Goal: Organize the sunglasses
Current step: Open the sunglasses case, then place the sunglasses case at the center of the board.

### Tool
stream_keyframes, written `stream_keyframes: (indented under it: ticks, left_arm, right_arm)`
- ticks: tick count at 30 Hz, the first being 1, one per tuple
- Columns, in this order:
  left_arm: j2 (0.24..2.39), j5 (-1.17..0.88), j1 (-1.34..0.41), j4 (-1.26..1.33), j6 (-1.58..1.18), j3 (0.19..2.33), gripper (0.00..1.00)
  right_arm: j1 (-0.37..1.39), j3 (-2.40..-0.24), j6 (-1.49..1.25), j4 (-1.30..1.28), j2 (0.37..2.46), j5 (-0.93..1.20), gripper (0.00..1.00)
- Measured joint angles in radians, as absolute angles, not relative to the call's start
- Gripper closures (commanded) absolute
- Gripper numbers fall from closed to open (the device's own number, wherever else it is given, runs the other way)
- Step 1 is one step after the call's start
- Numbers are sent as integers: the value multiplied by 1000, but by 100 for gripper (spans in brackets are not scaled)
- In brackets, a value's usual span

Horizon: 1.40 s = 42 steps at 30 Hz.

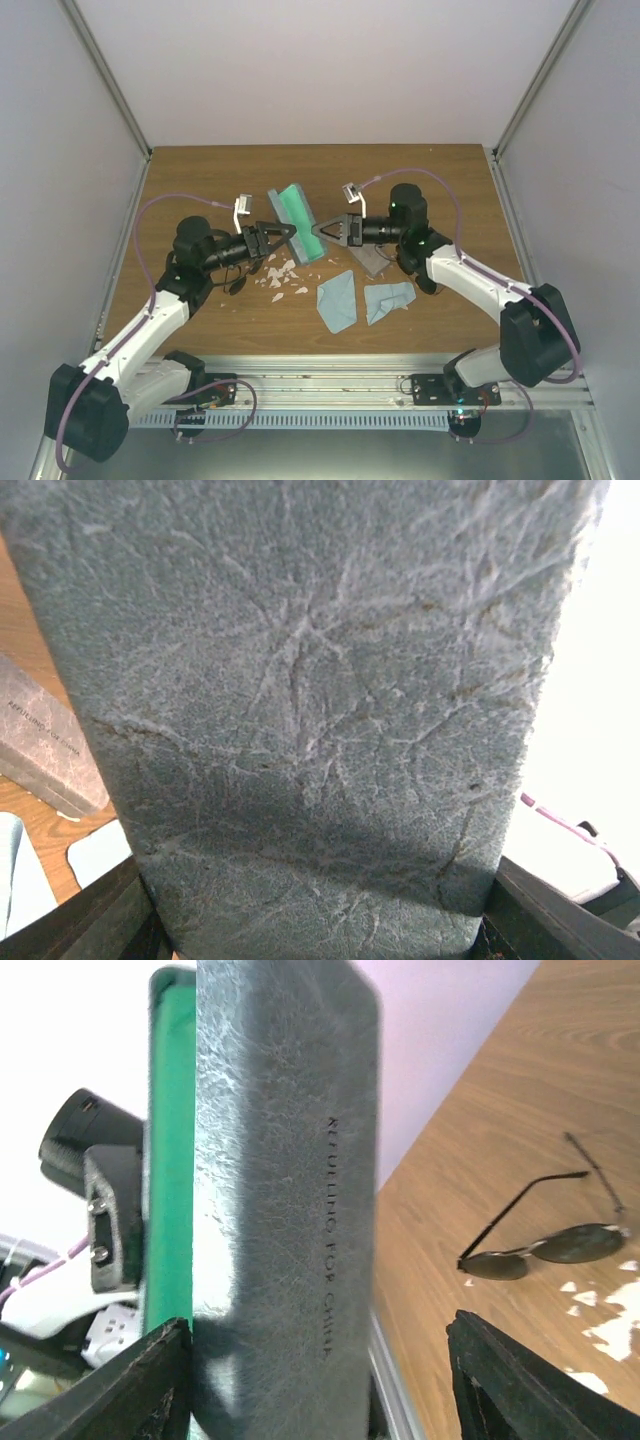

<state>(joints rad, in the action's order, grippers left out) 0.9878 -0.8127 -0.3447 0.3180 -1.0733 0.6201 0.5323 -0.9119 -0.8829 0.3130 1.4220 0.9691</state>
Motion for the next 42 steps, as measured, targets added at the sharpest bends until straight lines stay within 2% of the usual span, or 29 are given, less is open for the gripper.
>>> stream_keyframes:
  ticks: [6, 11, 13, 18, 21, 27, 30, 32, 37, 40, 42]
  left_arm:
    - [965, -856, -354, 326, -1076, 644, 58]
    - [960, -849, -358, 287, -1040, 649, 58]
    - [954, -849, -358, 287, -1030, 651, 58]
    - [949, -849, -358, 293, -1021, 651, 58]
    - [949, -849, -358, 295, -1020, 651, 58]
    - [959, -852, -358, 303, -1021, 651, 57]
    - [960, -851, -358, 301, -1016, 651, 55]
    - [959, -847, -358, 300, -1011, 654, 50]
    - [958, -810, -359, 253, -976, 658, 14]
    - [955, -742, -359, 159, -917, 682, 2]
    - [955, -658, -354, 43, -866, 715, 1]
  right_arm:
    - [487, -904, -861, 219, 1427, 849, 36]
    - [500, -907, -815, 149, 1371, 781, 23]
    - [493, -903, -818, 160, 1346, 786, 21]
    - [481, -832, -867, 303, 1307, 879, 25]
    - [484, -791, -889, 350, 1308, 929, 37]
    - [494, -778, -920, 401, 1328, 980, 80]
    - [495, -778, -926, 423, 1328, 985, 95]
    - [494, -778, -915, 405, 1328, 973, 99]
    - [501, -830, -822, 275, 1328, 926, 99]
    - [506, -904, -728, 127, 1330, 850, 99]
    - [509, -985, -637, 9, 1343, 742, 99]
